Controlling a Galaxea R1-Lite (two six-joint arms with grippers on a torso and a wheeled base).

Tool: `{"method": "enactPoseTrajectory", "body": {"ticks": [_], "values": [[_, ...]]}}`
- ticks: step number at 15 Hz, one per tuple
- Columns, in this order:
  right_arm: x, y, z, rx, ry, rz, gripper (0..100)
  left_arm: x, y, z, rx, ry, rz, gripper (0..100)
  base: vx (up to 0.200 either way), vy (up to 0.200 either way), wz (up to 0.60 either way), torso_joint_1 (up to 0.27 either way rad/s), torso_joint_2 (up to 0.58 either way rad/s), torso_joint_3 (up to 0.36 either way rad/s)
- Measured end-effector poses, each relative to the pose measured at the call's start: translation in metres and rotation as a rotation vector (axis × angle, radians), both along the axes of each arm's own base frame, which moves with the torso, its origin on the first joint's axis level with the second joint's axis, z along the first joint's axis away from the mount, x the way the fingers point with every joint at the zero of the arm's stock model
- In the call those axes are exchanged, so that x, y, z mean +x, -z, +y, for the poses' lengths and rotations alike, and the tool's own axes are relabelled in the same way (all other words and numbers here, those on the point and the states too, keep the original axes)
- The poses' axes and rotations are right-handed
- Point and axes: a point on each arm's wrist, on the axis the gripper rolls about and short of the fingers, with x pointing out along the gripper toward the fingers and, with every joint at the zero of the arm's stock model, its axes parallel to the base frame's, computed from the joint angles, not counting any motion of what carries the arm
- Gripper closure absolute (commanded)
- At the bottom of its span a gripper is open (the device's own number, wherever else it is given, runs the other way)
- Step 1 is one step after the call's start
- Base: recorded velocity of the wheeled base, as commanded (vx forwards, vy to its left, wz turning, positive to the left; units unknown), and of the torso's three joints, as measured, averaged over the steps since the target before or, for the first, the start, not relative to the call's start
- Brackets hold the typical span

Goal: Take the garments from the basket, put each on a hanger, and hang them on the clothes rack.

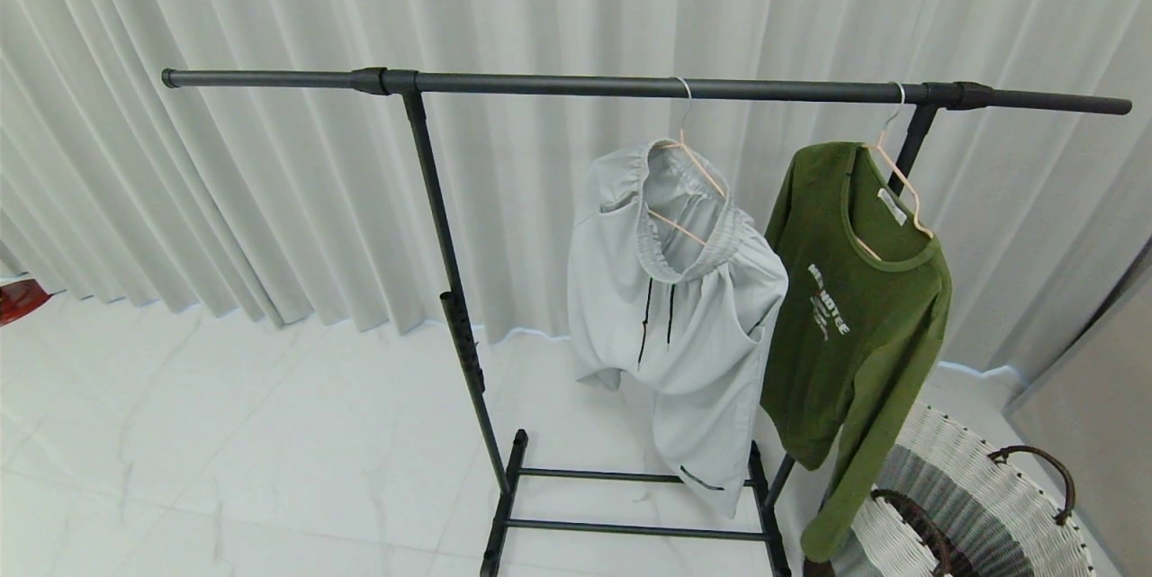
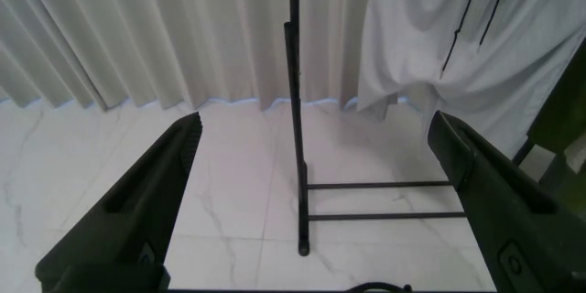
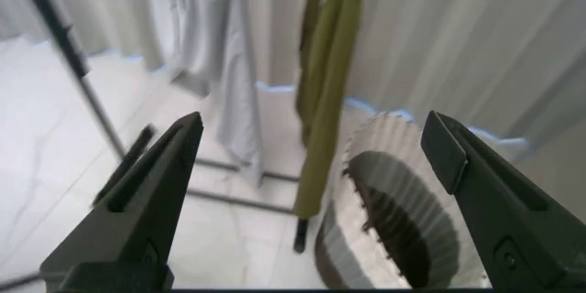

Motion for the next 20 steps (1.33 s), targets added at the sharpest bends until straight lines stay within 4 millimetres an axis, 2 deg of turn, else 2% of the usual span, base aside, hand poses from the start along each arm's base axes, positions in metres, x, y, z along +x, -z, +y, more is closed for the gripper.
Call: {"method": "enactPoseTrajectory", "body": {"ticks": [4, 20], "values": [[-0.0026, -0.0001, -0.0018, 0.013, 0.110, -0.047, 0, 0.0000, 0.0000, 0.0000, 0.000, -0.001, 0.000, 0, 0.000, 0.000, 0.00, 0.000, 0.00, 0.000], [-0.0031, 0.0002, -0.0016, 0.015, 0.105, -0.053, 0, 0.0000, 0.0000, 0.0000, 0.000, 0.001, 0.000, 0, 0.000, 0.000, 0.00, 0.000, 0.00, 0.000]]}}
